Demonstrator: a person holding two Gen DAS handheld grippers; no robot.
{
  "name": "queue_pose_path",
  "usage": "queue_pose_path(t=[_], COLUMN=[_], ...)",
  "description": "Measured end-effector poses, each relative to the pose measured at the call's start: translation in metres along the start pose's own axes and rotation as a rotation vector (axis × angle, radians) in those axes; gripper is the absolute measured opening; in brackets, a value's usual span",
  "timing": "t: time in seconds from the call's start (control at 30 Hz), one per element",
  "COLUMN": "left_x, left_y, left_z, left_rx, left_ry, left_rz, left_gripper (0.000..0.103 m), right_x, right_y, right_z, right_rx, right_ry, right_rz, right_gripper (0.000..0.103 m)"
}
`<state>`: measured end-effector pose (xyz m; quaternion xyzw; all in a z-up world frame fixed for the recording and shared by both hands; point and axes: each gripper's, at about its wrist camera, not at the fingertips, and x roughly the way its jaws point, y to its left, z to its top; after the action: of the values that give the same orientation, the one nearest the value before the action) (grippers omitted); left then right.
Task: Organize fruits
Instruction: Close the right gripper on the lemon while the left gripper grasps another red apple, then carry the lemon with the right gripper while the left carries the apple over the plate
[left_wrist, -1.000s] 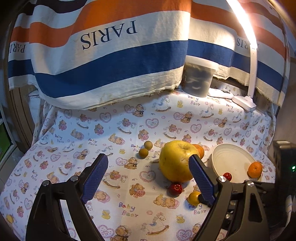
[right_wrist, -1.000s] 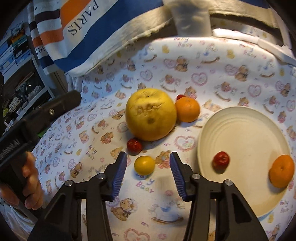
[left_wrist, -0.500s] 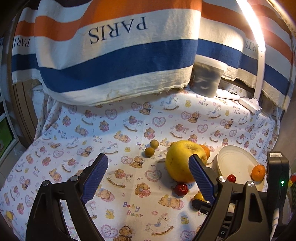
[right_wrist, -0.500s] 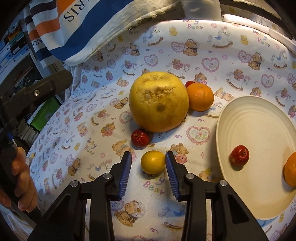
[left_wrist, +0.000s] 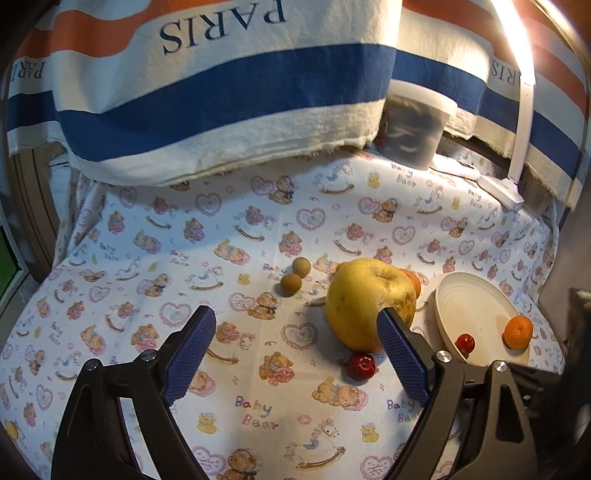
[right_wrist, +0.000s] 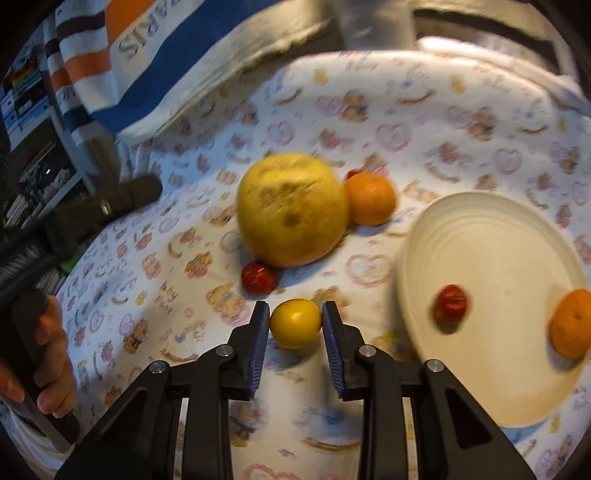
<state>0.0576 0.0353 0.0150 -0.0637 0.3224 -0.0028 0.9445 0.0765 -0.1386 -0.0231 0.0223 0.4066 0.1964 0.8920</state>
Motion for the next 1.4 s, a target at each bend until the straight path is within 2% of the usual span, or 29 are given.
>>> queue_pose_path(t=[0.33,0.5,0.73,0.87,1.0,1.27,1.4], left_x=[0.029,0.045,0.065,0.063,0.062,0.058,0.045], left_y=[-0.015,-0.021,-0.025,-0.033,-0.036,-0.038,-0.039], left_z=[-0.012,-0.021,-0.033,-0.036,-0.037,-0.037,-0.035], left_rx=[0.058,0.079,0.037,0.101,0.117,0.134,0.148], left_ry=[0.095,0.174,0.289,0.253,0.249,0.236,0.196], left_rz=[-0.048,-0.085,-0.175,-0.131,-0.148,-0.126,-0.112], left_gripper=[0.086,0.058,0.05,0.046,0.026,0.026,0.026], right_x=[-0.05,-0.063,-0.075,-0.078,-0.082,-0.09,-0.099], right_y=[-0.041,-0.053,-0.052,-0.05,-0.051,-0.057,-0.061], right_z=[-0.008,-0.013,-0.014,-0.013,-0.014,-0.016,-0.016], right_rx=[0.046,0.057,0.043,0.038,0.035,0.052,0.06], right_ry=[-0.177,-0.239,-0.276,-0.288,-0.299,-0.331,-0.368], right_rz=[-0.129,-0.151,-0.139,-0.132,-0.131,-0.153,-0.168], right_gripper=[0.03,0.03,0.03,0.03,0.03,0.03,0.03])
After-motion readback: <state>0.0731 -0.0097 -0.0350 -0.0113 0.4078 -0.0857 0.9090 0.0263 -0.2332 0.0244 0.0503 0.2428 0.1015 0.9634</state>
